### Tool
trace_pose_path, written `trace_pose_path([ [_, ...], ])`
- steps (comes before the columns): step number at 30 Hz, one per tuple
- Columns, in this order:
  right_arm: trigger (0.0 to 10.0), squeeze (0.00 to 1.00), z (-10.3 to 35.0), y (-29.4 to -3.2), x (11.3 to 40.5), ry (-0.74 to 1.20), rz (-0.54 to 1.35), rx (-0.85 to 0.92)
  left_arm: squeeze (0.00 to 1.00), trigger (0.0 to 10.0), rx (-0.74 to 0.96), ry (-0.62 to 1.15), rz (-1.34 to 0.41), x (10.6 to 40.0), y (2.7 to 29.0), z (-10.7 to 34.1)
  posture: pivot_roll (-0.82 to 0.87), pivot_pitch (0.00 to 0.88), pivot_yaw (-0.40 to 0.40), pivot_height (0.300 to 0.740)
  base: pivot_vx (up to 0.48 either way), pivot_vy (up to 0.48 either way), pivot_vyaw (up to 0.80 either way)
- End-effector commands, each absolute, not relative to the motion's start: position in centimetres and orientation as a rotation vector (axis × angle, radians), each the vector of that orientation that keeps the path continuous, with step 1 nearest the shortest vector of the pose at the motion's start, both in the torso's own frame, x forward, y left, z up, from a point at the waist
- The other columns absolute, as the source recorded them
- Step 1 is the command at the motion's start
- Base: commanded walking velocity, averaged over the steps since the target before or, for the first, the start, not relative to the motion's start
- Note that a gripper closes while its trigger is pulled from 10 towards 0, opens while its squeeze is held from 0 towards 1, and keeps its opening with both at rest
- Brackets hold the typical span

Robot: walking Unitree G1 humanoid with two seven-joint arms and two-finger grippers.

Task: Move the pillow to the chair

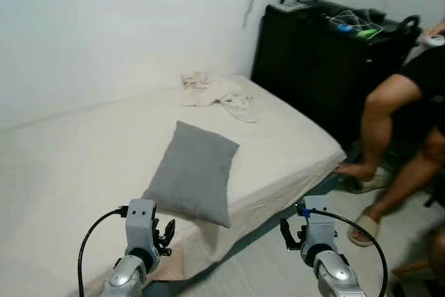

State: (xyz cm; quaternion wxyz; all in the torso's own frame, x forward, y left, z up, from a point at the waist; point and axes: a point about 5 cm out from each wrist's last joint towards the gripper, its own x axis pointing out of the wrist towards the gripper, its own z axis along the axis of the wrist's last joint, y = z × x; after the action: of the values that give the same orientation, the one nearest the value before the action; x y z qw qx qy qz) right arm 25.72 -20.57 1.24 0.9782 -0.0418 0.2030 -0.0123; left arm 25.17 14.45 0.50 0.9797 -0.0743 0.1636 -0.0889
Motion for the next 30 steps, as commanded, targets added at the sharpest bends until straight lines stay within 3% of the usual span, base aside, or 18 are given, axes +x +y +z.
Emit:
trace_pose_path([
  [1,10.0,0.00,1.22,-20.89,25.69,0.415,-0.029,-0.106,0.00,10.0,-0.155,0.330,-0.196,25.20,14.07,0.51,-0.12,0.015,-0.011,0.738,0.300,0.000,0.00],
  [11,10.0,0.00,1.06,-20.82,25.54,0.420,-0.035,-0.087,0.00,10.0,-0.155,0.334,-0.207,24.95,13.94,0.34,-0.12,0.021,-0.005,0.738,0.301,0.000,-0.69],
  [19,10.0,0.00,1.10,-20.81,25.51,0.415,-0.036,-0.080,0.00,10.0,-0.151,0.333,-0.211,24.97,13.91,0.40,-0.12,0.027,-0.002,0.738,0.300,0.000,0.00],
  [29,10.0,0.00,1.04,-20.75,25.55,0.419,-0.037,-0.072,0.00,10.0,-0.095,0.331,-0.189,25.55,14.07,0.65,-0.12,0.031,0.004,0.738,0.000,0.000,0.00],
  [30,10.0,0.00,1.06,-20.75,25.59,0.419,-0.037,-0.071,1.00,10.0,-0.067,0.323,-0.173,25.79,14.29,0.82,-0.12,0.031,0.005,0.738,0.000,0.000,0.00],
])
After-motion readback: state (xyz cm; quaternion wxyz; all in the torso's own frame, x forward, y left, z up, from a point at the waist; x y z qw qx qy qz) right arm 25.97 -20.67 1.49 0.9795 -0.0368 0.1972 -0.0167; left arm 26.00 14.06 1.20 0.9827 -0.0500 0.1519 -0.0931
